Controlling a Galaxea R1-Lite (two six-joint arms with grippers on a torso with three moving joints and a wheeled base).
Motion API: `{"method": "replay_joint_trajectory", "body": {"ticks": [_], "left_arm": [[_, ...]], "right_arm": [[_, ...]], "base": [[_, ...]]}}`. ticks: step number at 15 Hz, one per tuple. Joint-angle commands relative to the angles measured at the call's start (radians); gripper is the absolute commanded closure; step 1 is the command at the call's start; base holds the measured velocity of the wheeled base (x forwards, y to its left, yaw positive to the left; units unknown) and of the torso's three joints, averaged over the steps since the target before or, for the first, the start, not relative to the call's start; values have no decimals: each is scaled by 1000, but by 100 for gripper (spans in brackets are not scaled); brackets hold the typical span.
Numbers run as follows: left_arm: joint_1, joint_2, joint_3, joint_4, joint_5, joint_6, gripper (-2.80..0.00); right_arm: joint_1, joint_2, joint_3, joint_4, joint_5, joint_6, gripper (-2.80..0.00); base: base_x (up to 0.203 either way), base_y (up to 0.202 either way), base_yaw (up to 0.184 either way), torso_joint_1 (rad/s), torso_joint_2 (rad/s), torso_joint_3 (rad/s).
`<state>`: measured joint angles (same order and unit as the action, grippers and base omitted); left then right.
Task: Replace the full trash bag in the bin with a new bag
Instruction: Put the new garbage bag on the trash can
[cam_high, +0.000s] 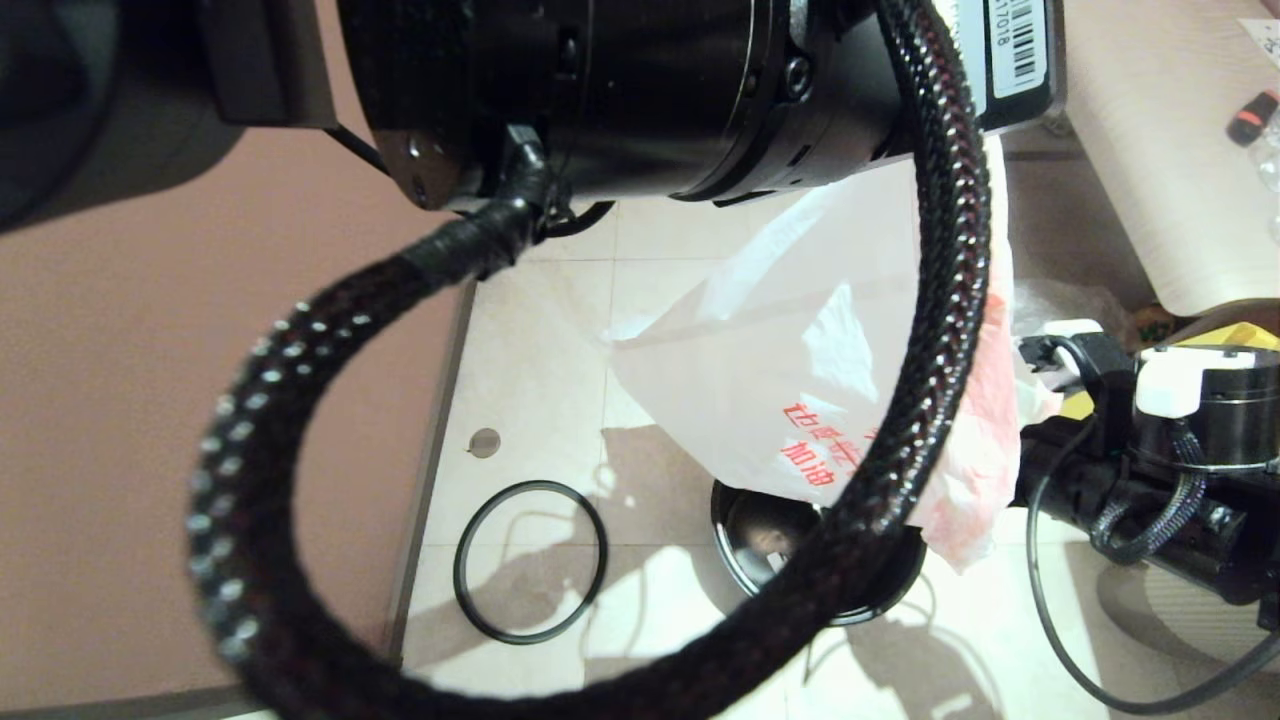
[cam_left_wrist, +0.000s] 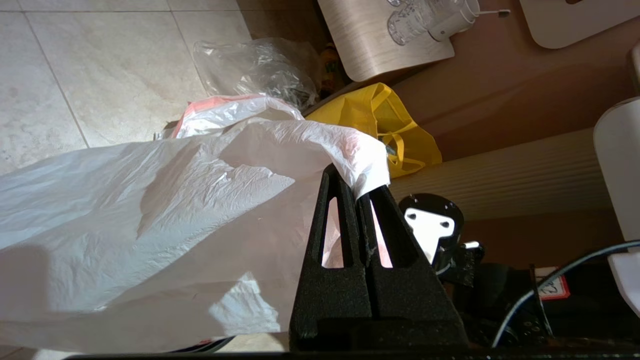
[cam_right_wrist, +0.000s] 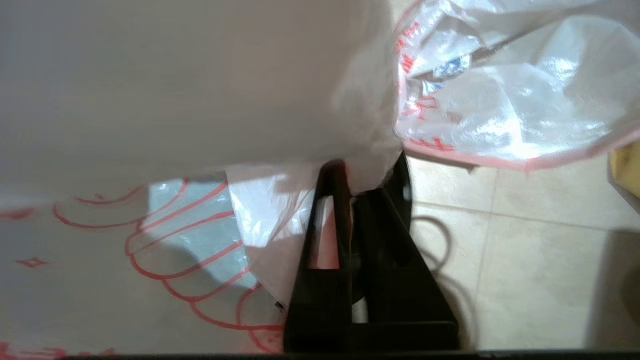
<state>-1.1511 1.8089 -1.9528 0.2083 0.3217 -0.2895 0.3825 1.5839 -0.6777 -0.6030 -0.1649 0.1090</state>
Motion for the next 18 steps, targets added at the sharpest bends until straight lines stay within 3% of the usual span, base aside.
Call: {"method": "replay_joint_trajectory", "body": {"ticks": [1,4,8,14,18], "left_arm": [[1,-10,0,0,2,-2,0],[2,-25,0,2,2,-2,0],[3,-35,0,34,0,-15,0],[-11,-34,7,101,-3,-18,0],[16,-53,9,226,-22,-87,0]], "right_arm": [[9,51,-63,-11,10,26,0],[18,107,-169,-28,58,113,0],[-19,23,-138,6,60,190,0],[-56,-303,-140,403,133,345,0],[-59,-436,-382,755,258,487,0]], "base": [[0,0,0,0,0,0],[0,0,0,0,0,0],[0,0,0,0,0,0],[0,0,0,0,0,0],[0,0,0,0,0,0]]}}
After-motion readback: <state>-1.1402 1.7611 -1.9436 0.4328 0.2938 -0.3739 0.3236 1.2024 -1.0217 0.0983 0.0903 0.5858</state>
